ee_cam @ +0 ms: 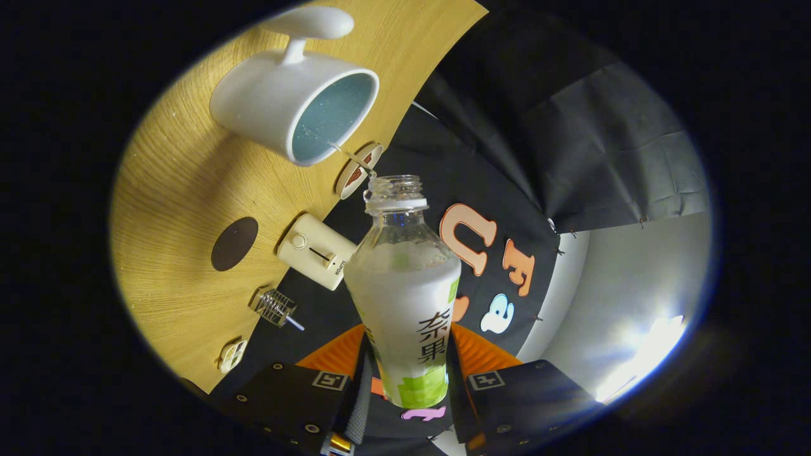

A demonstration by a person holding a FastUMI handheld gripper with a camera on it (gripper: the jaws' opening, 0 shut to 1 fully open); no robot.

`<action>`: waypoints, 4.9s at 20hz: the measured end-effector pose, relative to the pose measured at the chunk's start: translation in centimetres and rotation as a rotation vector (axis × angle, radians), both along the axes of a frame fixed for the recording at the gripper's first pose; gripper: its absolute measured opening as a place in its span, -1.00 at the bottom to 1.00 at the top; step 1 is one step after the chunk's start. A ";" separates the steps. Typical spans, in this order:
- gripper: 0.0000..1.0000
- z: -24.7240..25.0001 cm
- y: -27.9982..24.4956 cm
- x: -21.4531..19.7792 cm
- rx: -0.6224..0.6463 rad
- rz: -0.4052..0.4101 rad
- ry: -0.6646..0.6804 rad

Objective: Take the bottle from table, then pour the juice into the cup, finally place the bottle on the coaster

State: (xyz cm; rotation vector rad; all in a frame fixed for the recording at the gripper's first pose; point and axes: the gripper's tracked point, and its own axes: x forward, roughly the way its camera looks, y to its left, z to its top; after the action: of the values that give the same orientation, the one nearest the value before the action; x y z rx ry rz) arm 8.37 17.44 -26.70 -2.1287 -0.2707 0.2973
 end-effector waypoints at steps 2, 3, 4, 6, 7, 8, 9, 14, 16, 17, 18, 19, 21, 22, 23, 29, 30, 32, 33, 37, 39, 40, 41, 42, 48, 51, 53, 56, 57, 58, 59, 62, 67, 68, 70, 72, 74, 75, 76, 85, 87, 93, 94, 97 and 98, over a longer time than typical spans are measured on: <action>0.07 0.1 0.3 -0.1 -0.012 0.013 0.000; 0.08 0.1 0.4 -0.1 -0.014 0.015 0.000; 0.08 -0.1 0.2 0.1 -0.013 0.012 0.001; 0.08 -0.2 0.4 -0.1 -0.011 0.013 -0.001; 0.08 -0.2 0.6 -0.1 -0.008 0.010 0.001; 0.08 -0.4 0.5 -0.2 -0.005 0.011 0.006; 0.08 -0.6 0.6 -0.3 -0.002 0.011 0.011; 0.08 -1.9 0.6 -0.5 0.031 -0.004 0.043; 0.08 -3.1 0.2 -0.4 0.071 -0.038 0.084; 0.08 -3.5 -0.2 -0.4 0.097 -0.070 0.103; 0.09 -4.2 -0.9 -0.5 0.131 -0.105 0.134; 0.10 -5.2 -1.1 -0.7 0.168 -0.132 0.173; 0.13 -5.9 -1.4 -1.1 0.239 -0.169 0.215; 0.13 -6.3 -1.8 -0.9 0.266 -0.194 0.238; 0.13 -6.5 -2.0 -1.0 0.303 -0.216 0.264; 0.14 -7.9 -2.3 -1.8 0.627 -0.370 0.424; 0.14 -7.6 -2.1 -1.4 0.680 -0.386 0.444; 0.14 -7.1 -2.2 -1.1 0.776 -0.422 0.472; 0.14 -6.9 -2.0 -1.0 0.824 -0.438 0.485; 0.14 -7.1 -2.0 0.0 1.045 -0.512 0.545; 0.14 -7.9 -2.8 0.9 1.159 -0.576 0.574; 0.14 -8.0 -3.2 1.4 1.215 -0.609 0.584; 0.15 -8.2 -3.4 1.4 1.272 -0.635 0.593; 0.15 -8.1 -3.8 2.0 1.321 -0.649 0.578; 0.15 -8.7 -4.8 4.4 1.603 -0.712 0.617; 0.14 -9.4 -4.4 5.9 1.753 -0.724 0.683; 0.14 -9.7 -5.2 7.0 1.786 -0.740 0.662; 0.14 -10.6 -4.9 8.2 1.836 -0.749 0.660; 0.14 -11.0 -4.7 8.6 1.854 -0.753 0.664; 0.14 -11.4 -4.8 8.9 1.872 -0.761 0.661; 0.15 -11.8 -4.9 9.1 1.886 -0.774 0.661; 0.15 -13.0 -5.6 9.8 1.920 -0.812 0.644; 0.15 -14.8 -6.6 10.8 1.964 -0.876 0.627; 0.14 -15.0 -6.6 10.8 1.966 -0.881 0.627; 0.15 -15.3 -6.8 11.0 1.966 -0.889 0.611; 0.15 -15.5 -6.8 11.0 1.978 -0.899 0.618; 0.15 -15.5 -6.9 11.0 1.980 -0.901 0.622; 0.19 -15.4 -6.9 11.0 1.984 -0.905 0.624; 0.25 -15.4 -7.1 10.9 1.988 -0.914 0.617; 0.81 -11.0 -8.8 9.5 2.059 -0.920 0.609; 0.88 -8.2 -9.6 8.8 2.058 -0.884 0.576; 0.92 2.7 -9.7 6.8 2.092 -0.711 0.539; 0.92 4.3 -9.6 6.3 2.094 -0.684 0.542; 0.93 9.4 -9.3 4.4 2.097 -0.600 0.555; 0.92 10.8 -9.4 3.6 2.091 -0.577 0.555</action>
State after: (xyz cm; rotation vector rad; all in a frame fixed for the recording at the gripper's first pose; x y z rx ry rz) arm 11.93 8.01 -15.87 0.0328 0.3131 0.0902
